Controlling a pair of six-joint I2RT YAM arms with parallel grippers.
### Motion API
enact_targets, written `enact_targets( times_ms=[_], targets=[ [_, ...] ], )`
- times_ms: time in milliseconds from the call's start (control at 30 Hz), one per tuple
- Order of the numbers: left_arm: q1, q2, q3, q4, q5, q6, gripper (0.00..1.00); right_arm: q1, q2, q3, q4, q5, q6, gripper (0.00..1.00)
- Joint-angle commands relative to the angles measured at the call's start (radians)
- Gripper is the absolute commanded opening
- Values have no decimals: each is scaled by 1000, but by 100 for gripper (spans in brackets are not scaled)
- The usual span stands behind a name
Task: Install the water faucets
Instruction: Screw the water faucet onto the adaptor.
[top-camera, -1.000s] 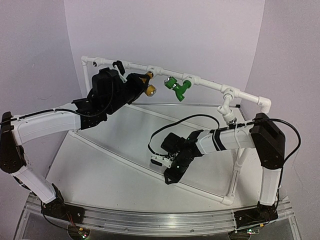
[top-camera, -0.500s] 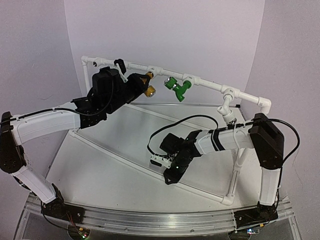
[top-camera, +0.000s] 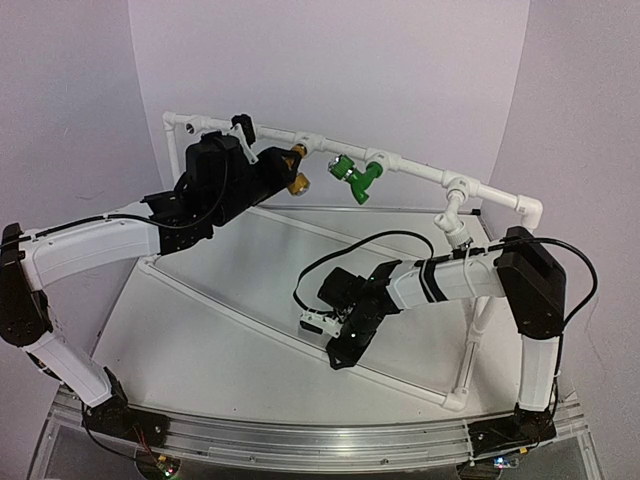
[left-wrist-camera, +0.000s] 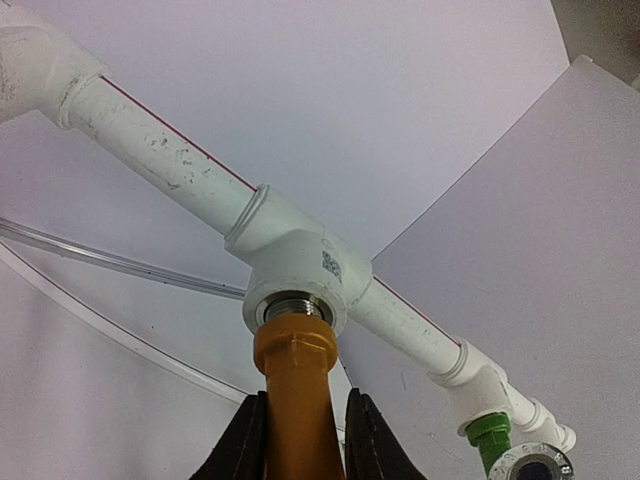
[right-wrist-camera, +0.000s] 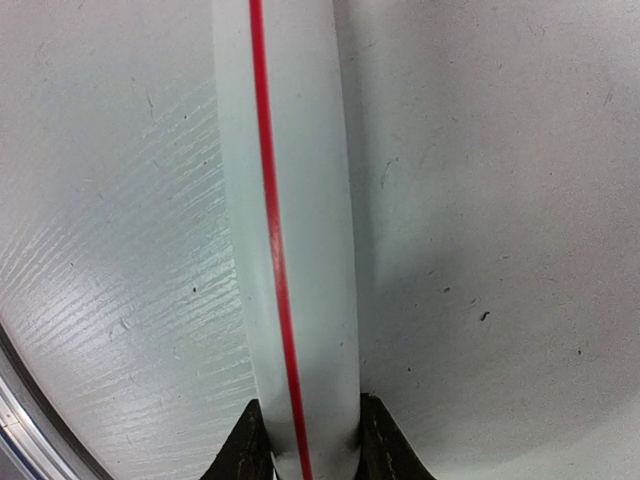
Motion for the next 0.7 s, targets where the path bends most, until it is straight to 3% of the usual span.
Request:
enact_targets(
  times_ms=[0,667],
  targets=[
    [-43,-1,105,141,99,81,0,30,28,27,48,-24,38,0],
    [-74,30,170,53,97,225,0,30,33,16,58,-36,16,0]
  ],
)
